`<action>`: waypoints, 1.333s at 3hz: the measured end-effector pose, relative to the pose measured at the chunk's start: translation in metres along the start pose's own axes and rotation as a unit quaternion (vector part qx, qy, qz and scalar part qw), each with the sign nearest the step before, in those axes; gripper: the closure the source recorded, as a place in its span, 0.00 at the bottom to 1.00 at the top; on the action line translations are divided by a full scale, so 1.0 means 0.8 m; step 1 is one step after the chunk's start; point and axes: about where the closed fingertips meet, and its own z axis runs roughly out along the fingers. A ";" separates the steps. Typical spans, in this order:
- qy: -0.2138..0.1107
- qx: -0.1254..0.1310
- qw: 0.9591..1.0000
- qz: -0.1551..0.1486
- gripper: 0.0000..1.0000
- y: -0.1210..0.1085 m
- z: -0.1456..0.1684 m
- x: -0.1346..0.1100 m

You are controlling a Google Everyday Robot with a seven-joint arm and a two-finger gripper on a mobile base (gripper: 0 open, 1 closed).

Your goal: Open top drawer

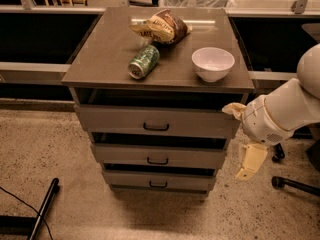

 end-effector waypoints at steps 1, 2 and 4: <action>0.007 0.034 0.999 -0.017 0.00 -0.012 0.011 0.002; 0.009 0.084 0.994 -0.066 0.00 -0.029 0.044 0.022; 0.008 0.129 0.986 -0.105 0.00 -0.072 0.054 0.025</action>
Offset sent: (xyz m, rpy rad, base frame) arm 0.0896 -0.0127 -0.0592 -0.0741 -0.5702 0.1321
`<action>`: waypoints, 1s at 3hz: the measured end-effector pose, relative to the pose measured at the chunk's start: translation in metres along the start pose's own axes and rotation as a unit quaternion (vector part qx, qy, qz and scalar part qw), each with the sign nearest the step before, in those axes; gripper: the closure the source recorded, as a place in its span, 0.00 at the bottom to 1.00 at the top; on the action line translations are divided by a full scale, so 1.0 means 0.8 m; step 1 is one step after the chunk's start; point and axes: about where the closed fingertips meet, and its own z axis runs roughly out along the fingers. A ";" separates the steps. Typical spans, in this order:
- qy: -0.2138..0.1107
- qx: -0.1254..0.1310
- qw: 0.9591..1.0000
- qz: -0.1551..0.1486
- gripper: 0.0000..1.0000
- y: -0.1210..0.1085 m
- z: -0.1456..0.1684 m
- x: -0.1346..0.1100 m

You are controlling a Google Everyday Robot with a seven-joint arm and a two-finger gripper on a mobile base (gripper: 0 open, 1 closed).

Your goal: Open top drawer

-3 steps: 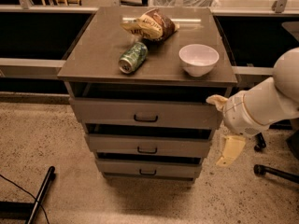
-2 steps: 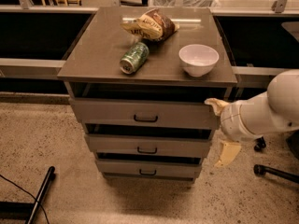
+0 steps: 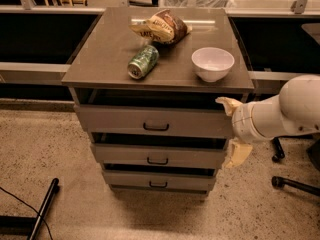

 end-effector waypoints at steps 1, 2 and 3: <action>0.002 0.018 1.000 0.010 0.00 -0.020 0.028 0.032; 0.007 0.039 0.999 0.009 0.00 -0.040 0.052 0.054; 0.009 0.037 0.999 0.014 0.00 -0.050 0.089 0.071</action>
Offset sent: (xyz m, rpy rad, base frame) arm 0.0865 -0.0374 -0.0530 0.0080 -0.1158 -0.0784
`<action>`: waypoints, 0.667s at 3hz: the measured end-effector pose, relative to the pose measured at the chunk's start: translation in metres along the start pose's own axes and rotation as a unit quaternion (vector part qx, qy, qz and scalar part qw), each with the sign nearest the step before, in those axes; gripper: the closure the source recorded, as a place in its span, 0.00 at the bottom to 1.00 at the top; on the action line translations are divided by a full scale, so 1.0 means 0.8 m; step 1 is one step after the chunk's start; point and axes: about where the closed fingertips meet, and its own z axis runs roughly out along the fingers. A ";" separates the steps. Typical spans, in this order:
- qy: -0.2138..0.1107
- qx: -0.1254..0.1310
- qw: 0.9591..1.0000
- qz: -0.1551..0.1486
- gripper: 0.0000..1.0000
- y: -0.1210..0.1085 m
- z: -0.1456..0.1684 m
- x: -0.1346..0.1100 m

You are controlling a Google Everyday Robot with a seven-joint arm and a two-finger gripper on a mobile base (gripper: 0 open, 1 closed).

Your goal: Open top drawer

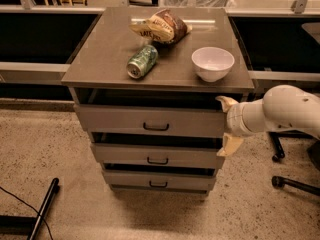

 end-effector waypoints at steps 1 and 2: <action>0.001 -0.019 1.000 0.013 0.00 0.002 0.039 0.014; 0.004 -0.027 1.000 0.013 0.00 -0.006 0.059 0.017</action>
Offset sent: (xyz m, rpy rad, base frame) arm 0.0469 0.0070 -0.0499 -0.0120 0.0740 -0.0053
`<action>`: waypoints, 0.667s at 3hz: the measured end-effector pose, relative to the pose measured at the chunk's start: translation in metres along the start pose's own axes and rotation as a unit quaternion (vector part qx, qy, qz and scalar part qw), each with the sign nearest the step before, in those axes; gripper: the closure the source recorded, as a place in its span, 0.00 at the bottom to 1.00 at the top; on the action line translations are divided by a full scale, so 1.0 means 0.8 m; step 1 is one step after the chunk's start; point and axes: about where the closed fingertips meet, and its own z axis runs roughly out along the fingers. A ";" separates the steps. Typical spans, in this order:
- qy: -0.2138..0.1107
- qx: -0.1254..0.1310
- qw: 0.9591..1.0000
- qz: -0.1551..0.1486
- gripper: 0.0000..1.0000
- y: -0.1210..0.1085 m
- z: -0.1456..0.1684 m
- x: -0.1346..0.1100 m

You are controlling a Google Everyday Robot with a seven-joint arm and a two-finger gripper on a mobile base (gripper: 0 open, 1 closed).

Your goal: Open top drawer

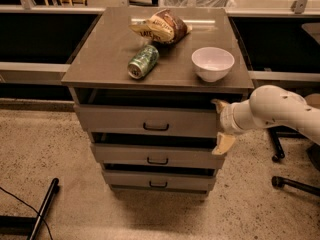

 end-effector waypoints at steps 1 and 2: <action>0.006 -0.001 1.000 0.004 0.19 -0.010 0.004 0.004; 0.013 -0.012 1.000 0.007 0.48 -0.009 0.008 0.010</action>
Offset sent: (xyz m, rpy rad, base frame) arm 0.0140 -0.0109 -0.0053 -0.0312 0.0400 -0.0271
